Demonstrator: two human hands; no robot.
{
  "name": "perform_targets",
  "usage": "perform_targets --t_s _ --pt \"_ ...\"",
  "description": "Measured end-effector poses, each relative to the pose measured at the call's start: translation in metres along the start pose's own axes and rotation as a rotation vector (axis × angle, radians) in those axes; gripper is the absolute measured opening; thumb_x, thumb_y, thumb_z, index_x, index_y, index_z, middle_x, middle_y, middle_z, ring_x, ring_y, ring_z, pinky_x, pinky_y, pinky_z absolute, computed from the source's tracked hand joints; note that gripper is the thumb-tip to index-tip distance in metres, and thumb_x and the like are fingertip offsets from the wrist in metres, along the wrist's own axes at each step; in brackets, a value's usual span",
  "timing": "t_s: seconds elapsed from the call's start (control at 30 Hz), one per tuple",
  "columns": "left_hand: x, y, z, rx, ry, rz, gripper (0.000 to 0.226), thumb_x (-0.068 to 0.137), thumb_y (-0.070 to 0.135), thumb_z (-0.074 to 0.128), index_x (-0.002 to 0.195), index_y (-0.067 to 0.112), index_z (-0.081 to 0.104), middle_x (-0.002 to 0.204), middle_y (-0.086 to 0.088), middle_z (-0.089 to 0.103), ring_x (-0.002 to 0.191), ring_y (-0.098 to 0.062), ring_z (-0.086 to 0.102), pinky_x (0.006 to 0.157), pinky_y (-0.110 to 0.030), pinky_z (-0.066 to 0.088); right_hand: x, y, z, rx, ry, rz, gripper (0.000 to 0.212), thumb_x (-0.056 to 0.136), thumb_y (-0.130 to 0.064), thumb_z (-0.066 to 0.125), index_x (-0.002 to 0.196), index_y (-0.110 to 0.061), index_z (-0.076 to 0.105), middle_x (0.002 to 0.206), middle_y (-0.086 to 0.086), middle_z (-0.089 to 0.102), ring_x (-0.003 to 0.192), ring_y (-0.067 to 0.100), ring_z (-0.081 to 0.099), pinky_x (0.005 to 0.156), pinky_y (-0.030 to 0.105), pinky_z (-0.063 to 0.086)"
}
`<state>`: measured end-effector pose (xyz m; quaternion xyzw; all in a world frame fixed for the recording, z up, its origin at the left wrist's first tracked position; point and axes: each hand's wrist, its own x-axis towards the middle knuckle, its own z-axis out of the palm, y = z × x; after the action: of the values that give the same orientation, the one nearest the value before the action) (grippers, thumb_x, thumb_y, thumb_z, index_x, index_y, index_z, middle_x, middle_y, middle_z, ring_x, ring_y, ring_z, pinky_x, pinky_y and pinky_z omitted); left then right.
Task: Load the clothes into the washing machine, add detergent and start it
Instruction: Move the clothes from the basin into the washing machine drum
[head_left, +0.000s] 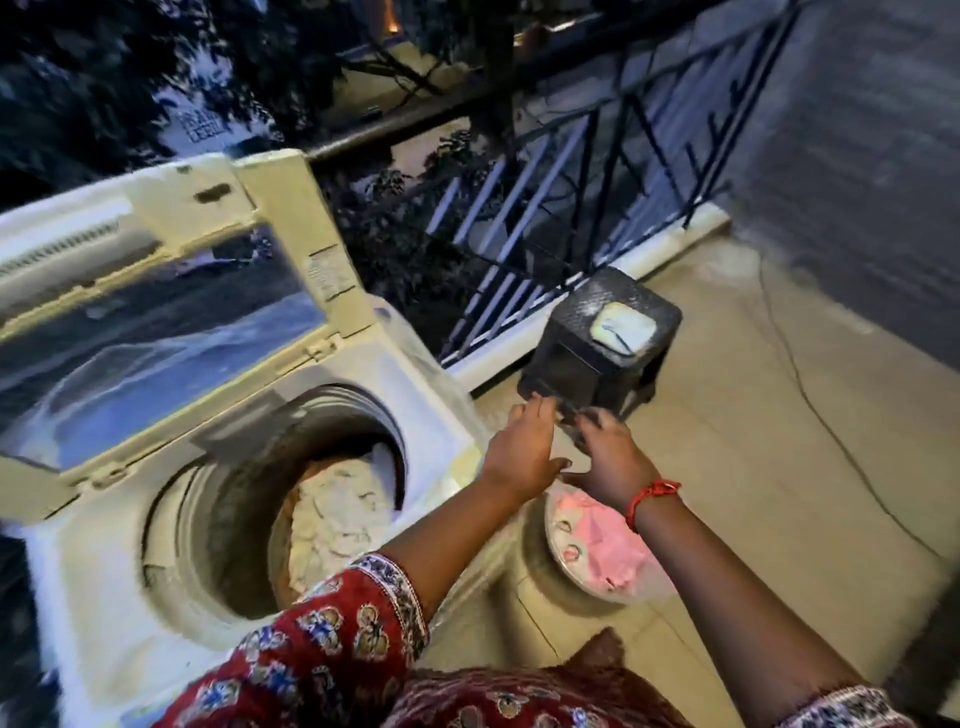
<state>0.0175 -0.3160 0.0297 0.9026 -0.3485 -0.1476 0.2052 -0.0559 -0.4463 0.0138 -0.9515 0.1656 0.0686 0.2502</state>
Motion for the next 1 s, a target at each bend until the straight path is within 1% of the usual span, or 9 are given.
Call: perform_targets --t_s 0.1,0.3,0.43,0.5,0.57,0.67,0.83,0.93,1.0 --pt "0.02 0.034 0.035 0.061 -0.039 -0.035 0.077 0.076 0.036 0.076 0.136 0.016 0.033 0.135 -0.005 0.046 0.126 -0.027 0.04 0.09 -0.044 0.051 -0.007 0.051 -0.011 0.011 -0.001 0.034 0.077 0.067 -0.034 0.083 0.134 -0.025 0.045 0.139 0.008 0.039 0.121 0.035 0.044 0.101 0.04 0.043" --pt "0.052 0.071 0.114 0.173 -0.215 -0.09 0.082 0.078 0.042 0.074 0.142 0.02 0.029 0.143 -0.005 0.041 0.13 -0.025 0.04 0.095 -0.038 0.048 -0.012 0.15 -0.016 0.037 -0.11 0.11 0.082 0.063 -0.043 0.083 0.133 -0.029 0.044 0.14 0.009 0.039 0.128 0.033 0.04 0.101 0.041 0.043" --pt "0.062 0.075 0.161 0.166 -0.268 -0.139 0.084 0.071 0.06 0.072 0.136 0.026 0.032 0.133 0.001 0.049 0.12 -0.02 0.046 0.089 -0.038 0.052 -0.021 0.199 -0.016 0.051 -0.175 0.184 0.081 0.066 -0.043 0.082 0.136 -0.027 0.044 0.146 0.01 0.034 0.126 0.035 0.04 0.104 0.038 0.038" --pt "0.065 0.074 0.181 0.167 -0.319 -0.146 0.083 0.07 0.06 0.072 0.135 0.026 0.032 0.13 0.002 0.05 0.118 -0.02 0.047 0.087 -0.039 0.053 -0.021 0.219 -0.01 0.047 -0.215 0.199 0.081 0.067 -0.045 0.079 0.137 -0.027 0.043 0.148 0.009 0.032 0.128 0.034 0.038 0.105 0.038 0.038" --pt "0.068 0.071 0.198 0.132 -0.362 -0.146 0.081 0.074 0.053 0.071 0.138 0.024 0.031 0.133 0.0 0.047 0.122 -0.021 0.043 0.09 -0.04 0.053 -0.018 0.237 0.005 0.052 -0.26 0.221 0.083 0.067 -0.047 0.077 0.139 -0.029 0.04 0.15 0.008 0.029 0.129 0.033 0.036 0.106 0.038 0.038" --pt "0.078 0.06 0.227 0.126 -0.42 -0.131 0.088 0.077 0.049 0.069 0.146 0.018 0.024 0.143 -0.004 0.037 0.133 -0.025 0.034 0.095 -0.04 0.049 -0.009 0.263 0.038 0.064 -0.322 0.232 0.086 0.067 -0.051 0.076 0.14 -0.029 0.038 0.152 0.009 0.026 0.132 0.033 0.032 0.108 0.036 0.035" --pt "0.102 0.014 0.299 0.132 -0.5 -0.049 0.102 0.064 0.049 0.077 0.141 0.021 0.016 0.139 -0.01 0.047 0.127 -0.03 0.047 0.081 -0.042 0.057 0.019 0.298 0.106 0.06 -0.32 0.255 0.086 0.068 -0.055 0.074 0.141 -0.029 0.037 0.154 0.007 0.024 0.137 0.032 0.028 0.104 0.043 0.042" --pt "0.124 -0.014 0.347 0.152 -0.584 -0.023 0.106 0.063 0.049 0.079 0.142 0.023 0.015 0.141 -0.006 0.048 0.128 -0.027 0.047 0.075 -0.038 0.059 0.035 0.324 0.158 0.088 -0.266 0.261 0.089 0.058 -0.054 0.081 0.133 -0.025 0.046 0.15 0.012 0.034 0.132 0.038 0.038 0.091 0.048 0.053" --pt "0.142 -0.034 0.383 0.227 -0.59 0.026 0.102 0.068 0.045 0.078 0.145 0.022 0.014 0.145 -0.005 0.042 0.133 -0.027 0.041 0.081 -0.039 0.056 0.049 0.345 0.199 0.138 -0.261 0.272 0.09 0.049 -0.052 0.085 0.127 -0.023 0.052 0.144 0.015 0.043 0.125 0.041 0.046 0.08 0.05 0.057"
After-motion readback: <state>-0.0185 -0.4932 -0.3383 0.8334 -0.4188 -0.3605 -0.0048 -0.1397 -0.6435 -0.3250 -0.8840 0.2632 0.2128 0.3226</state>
